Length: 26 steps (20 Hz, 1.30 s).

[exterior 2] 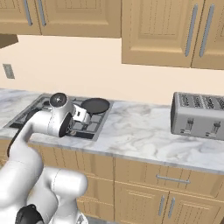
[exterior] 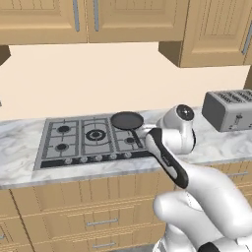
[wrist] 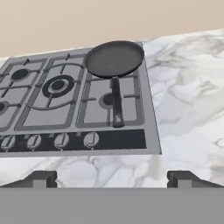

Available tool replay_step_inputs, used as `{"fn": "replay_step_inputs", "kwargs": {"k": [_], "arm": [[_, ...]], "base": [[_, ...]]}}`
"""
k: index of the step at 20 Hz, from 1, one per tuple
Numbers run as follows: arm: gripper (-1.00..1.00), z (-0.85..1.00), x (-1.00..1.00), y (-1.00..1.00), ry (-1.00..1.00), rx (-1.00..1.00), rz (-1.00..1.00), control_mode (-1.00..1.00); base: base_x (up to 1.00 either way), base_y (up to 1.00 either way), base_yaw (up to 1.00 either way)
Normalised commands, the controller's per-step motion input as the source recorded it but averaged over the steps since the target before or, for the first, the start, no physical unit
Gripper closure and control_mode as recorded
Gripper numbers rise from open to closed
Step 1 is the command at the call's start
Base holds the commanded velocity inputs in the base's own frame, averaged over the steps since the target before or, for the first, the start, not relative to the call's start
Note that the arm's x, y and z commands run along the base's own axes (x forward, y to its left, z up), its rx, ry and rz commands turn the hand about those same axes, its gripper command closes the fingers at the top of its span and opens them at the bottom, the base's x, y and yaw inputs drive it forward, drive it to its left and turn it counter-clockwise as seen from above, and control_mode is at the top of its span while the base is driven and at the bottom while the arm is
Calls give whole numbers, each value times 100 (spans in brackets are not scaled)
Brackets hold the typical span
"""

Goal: Move the pot and pan from the stove into the sink.

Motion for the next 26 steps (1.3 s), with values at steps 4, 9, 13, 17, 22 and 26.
{"fn": "replay_step_inputs", "kwargs": {"k": [4, 9, 13, 17, 22, 26], "arm": [[-100, -35, 61, 0, 3, -4, 1, -100], [-100, -31, 51, 0, 4, -5, 1, -100], [-100, -12, 11, 0, 1, -2, 1, -100], [-100, -1, 1, 0, 0, 0, 0, -100], [-100, -15, 13, 2, 0, 0, 0, -100], [-100, -27, 18, 4, 0, 0, 0, -100]], "base": [[0, 0, 0], [0, 0, 0], [0, 0, 0], [0, 0, 0], [0, 0, 0], [0, 0, 0]]}}
